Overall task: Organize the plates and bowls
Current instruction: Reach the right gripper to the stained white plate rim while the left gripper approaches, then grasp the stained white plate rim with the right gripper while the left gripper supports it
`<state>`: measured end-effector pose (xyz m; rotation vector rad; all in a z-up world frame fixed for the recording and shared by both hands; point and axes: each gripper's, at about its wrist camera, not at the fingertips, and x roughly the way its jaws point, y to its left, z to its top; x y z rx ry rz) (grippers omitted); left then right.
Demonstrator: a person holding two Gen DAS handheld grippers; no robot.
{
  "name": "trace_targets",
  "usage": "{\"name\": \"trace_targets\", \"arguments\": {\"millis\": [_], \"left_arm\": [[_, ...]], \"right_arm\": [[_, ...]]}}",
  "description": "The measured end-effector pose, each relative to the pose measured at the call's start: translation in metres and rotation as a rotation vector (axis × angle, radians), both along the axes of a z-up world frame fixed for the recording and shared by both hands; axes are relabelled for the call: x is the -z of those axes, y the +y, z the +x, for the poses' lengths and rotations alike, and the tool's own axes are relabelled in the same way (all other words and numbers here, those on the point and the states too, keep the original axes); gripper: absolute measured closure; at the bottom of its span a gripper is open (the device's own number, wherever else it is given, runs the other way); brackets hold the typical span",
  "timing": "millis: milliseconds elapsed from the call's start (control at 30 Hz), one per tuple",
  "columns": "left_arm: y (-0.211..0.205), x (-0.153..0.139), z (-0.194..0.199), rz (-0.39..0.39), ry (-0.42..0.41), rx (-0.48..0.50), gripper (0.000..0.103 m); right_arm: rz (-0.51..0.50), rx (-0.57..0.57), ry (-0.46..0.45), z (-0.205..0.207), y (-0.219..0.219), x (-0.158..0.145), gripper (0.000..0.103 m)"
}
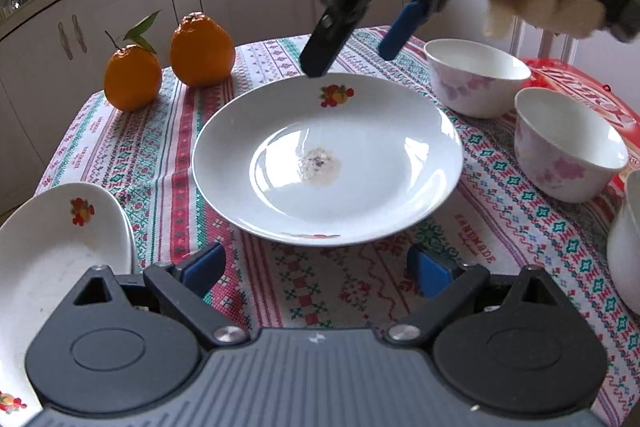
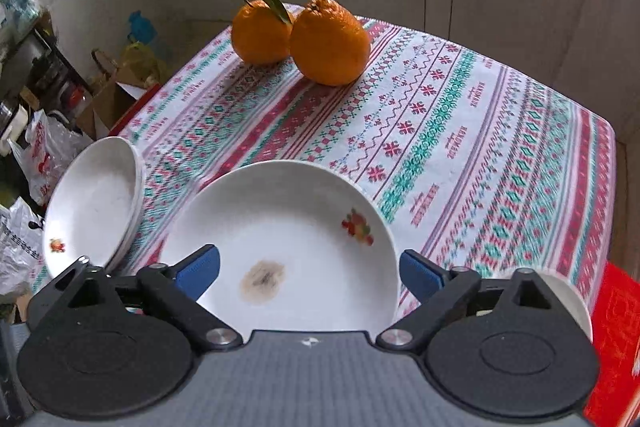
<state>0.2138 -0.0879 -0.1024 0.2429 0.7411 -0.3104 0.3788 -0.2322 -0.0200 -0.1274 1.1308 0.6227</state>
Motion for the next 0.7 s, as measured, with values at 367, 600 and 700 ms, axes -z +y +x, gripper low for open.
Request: {"name": "trace_targets", "arguments": {"millis": [367, 600, 700], "left_arm": [[0.001, 0.000, 0.009, -0.043, 0.006, 0.009, 0.007], [0.001, 0.000, 0.011, -0.046, 0.000, 0.023, 0.011], [0.001, 0.000, 0.010, -0.044, -0.002, 0.028, 0.012]], "right_arm": [[0.033, -0.030, 0.118, 0.047, 0.002, 0.033, 0.031], [0.049, -0.044, 0.156, 0.053, 0.003, 0.040, 0.035], [0.053, -0.046, 0.164, 0.054, 0.002, 0.042, 0.035]]}}
